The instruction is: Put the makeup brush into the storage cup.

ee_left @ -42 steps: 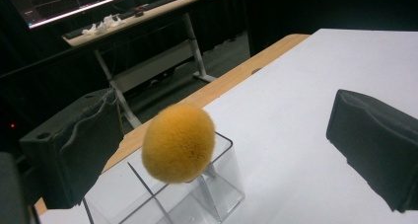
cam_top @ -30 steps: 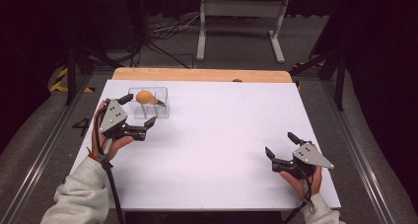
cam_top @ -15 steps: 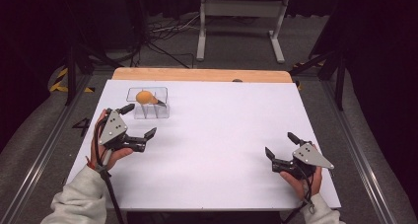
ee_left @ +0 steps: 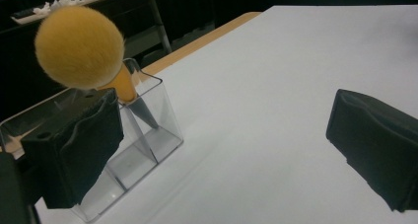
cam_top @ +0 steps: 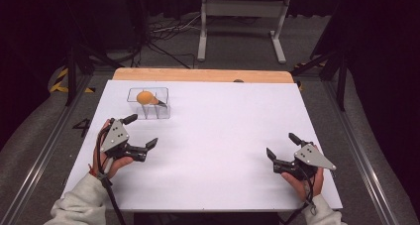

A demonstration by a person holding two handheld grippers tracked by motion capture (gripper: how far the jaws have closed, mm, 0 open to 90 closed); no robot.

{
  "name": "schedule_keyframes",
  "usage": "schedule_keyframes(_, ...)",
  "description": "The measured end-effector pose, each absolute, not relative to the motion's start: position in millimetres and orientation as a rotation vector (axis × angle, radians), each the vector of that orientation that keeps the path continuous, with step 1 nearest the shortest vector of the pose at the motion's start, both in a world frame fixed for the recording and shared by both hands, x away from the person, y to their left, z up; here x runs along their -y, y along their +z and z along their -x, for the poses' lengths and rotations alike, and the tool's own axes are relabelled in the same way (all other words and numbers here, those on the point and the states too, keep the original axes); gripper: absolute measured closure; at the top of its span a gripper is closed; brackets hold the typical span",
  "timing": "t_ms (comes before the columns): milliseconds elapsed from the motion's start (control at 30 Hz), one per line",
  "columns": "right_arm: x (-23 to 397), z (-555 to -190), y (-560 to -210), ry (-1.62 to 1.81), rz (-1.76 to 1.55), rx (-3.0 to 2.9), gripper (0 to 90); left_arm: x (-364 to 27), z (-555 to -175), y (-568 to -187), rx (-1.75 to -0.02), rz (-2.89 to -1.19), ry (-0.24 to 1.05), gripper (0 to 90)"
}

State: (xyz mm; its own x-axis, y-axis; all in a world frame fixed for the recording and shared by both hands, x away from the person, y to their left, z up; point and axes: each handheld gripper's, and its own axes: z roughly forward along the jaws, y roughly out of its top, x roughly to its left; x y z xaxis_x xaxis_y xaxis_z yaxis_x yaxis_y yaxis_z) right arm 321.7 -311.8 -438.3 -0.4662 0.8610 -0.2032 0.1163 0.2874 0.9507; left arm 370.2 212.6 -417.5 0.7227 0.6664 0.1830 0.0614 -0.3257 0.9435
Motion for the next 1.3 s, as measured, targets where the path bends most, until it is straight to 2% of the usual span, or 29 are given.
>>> schedule_keyframes(333, 311.9, -321.1, -437.9, 1.242, -0.881, -1.795, 9.7, -212.0, -359.7, -435.0, -0.613, -1.832, 0.650, 1.8)
schedule_keyframes(667, 311.5, -320.9, -437.9, 1.248, -0.878, -1.798, 9.5, -204.4, -346.1, -451.4, -0.665, -1.889, 0.565, 2.6)
schedule_keyframes(1300, 307.6, -322.3, -438.3, 1.247, -0.859, -1.819, 9.3, -202.9, -340.1, -446.0, -0.643, -1.887, 0.594, 2.6)
